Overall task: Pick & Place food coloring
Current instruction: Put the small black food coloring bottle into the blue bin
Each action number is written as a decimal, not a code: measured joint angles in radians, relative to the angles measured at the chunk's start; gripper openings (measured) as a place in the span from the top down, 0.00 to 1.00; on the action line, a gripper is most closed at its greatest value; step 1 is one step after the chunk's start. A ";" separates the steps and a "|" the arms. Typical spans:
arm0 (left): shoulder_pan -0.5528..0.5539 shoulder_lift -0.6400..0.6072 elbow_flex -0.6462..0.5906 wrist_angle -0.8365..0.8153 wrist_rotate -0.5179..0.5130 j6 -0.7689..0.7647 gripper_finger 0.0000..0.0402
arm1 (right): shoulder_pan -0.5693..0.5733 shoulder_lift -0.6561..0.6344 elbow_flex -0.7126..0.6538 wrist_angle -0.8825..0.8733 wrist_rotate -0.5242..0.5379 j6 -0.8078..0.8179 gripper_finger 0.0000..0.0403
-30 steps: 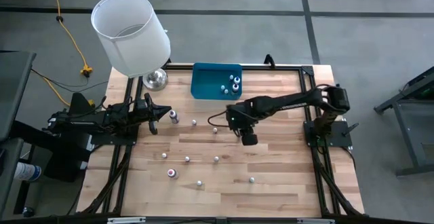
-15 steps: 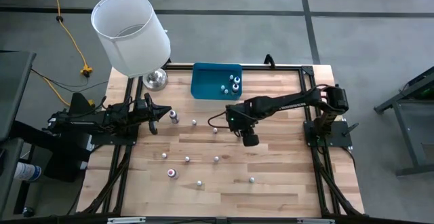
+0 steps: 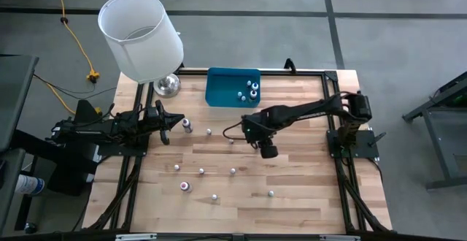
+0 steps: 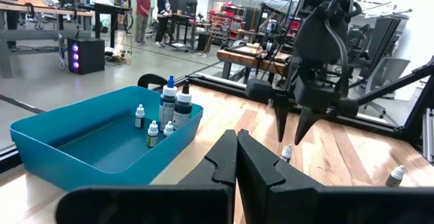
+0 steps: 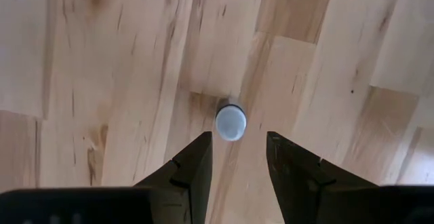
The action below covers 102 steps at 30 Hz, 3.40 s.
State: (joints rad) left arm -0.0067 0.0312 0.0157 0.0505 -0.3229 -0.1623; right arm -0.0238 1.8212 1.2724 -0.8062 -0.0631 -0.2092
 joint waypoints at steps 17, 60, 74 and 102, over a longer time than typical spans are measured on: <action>0.000 0.000 0.000 0.000 0.000 0.000 1.00 | 0.005 0.061 0.000 0.041 -0.014 0.021 0.68; 0.000 0.000 0.000 0.000 0.000 0.000 1.00 | -0.043 0.071 0.343 -0.285 -0.017 0.199 0.86; 0.000 0.000 0.000 0.000 0.000 0.000 1.00 | -0.242 0.071 0.651 -0.260 0.004 0.407 0.85; 0.000 0.000 0.000 0.000 0.000 0.000 1.00 | -0.558 0.331 0.658 0.069 -0.007 0.658 0.86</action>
State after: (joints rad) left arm -0.0070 0.0314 0.0155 0.0505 -0.3229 -0.1623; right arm -0.5823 2.1519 1.9308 -0.7369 -0.0697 0.4487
